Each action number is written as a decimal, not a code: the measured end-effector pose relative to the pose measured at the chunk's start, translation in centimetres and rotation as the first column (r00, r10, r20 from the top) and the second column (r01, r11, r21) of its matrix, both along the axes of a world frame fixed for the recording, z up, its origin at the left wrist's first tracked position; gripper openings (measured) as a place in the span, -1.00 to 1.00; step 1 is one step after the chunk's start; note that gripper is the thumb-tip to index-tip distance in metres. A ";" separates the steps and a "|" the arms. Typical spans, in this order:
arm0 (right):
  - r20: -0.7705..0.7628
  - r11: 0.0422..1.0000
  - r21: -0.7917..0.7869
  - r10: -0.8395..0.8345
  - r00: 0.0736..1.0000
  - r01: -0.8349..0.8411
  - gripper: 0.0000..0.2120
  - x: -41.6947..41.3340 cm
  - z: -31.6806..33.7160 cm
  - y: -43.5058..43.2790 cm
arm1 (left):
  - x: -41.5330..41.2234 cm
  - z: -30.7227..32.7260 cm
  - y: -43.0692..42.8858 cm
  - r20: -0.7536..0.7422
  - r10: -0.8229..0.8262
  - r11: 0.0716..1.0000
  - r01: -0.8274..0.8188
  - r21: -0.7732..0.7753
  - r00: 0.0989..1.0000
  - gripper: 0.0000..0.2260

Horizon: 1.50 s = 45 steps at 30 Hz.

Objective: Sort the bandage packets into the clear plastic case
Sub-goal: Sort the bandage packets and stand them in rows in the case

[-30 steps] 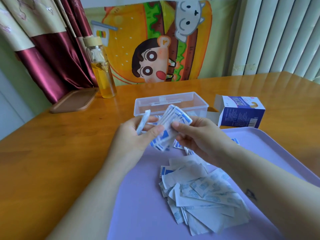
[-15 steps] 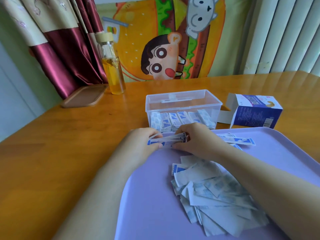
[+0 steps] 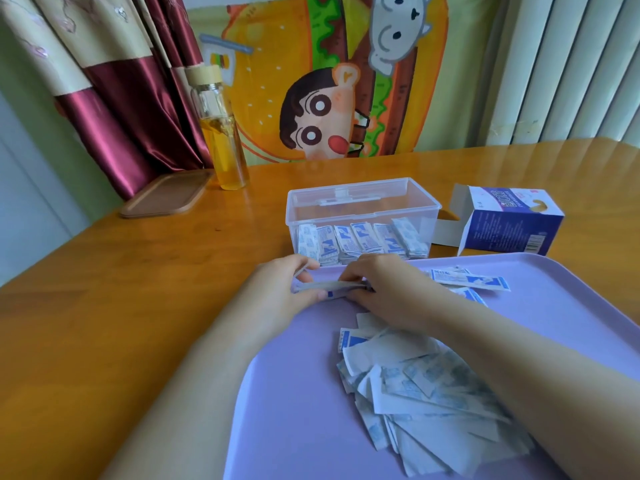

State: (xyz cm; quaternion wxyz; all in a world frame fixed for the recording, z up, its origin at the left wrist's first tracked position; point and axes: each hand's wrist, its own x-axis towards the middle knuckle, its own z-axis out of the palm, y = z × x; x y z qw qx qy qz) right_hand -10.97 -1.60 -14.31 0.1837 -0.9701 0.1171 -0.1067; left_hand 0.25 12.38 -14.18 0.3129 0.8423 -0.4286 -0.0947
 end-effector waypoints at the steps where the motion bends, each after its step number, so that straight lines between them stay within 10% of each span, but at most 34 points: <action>1: 0.023 1.000 0.019 -0.010 1.000 0.010 -0.83 0.0 0.0 -0.1 | 0.1 0.0 0.1 0.000 -0.001 1.000 0.001 -0.011 1.000 -0.73; 4: 0.054 0.998 0.059 -0.015 0.998 0.012 -0.81 -0.2 -0.1 -0.3 | -0.1 0.1 0.1 0.007 -0.025 1.000 0.025 0.005 1.000 -0.96; 19: 0.058 0.995 0.092 -0.037 0.998 0.031 -0.86 -0.2 0.3 -0.3 | -1.0 0.1 0.0 0.049 -0.029 1.000 0.030 -0.004 0.998 -0.82; 29: 0.442 0.864 0.495 -0.160 0.882 -0.091 -0.93 -1.8 7.5 -1.1 | -3.1 5.4 -1.1 0.042 0.049 0.887 -0.024 -0.462 0.998 -0.82; 35: 0.421 0.963 0.252 -0.202 0.884 0.101 -0.92 0.9 11.5 -5.1 | -1.2 10.0 -6.1 0.027 -0.056 0.968 0.061 -0.244 0.998 -0.74; 45: -0.161 0.942 -0.192 -0.307 0.938 0.276 -0.81 5.9 10.4 -9.7 | 3.0 8.8 -13.5 -0.111 -0.050 0.976 0.073 0.207 0.993 -0.80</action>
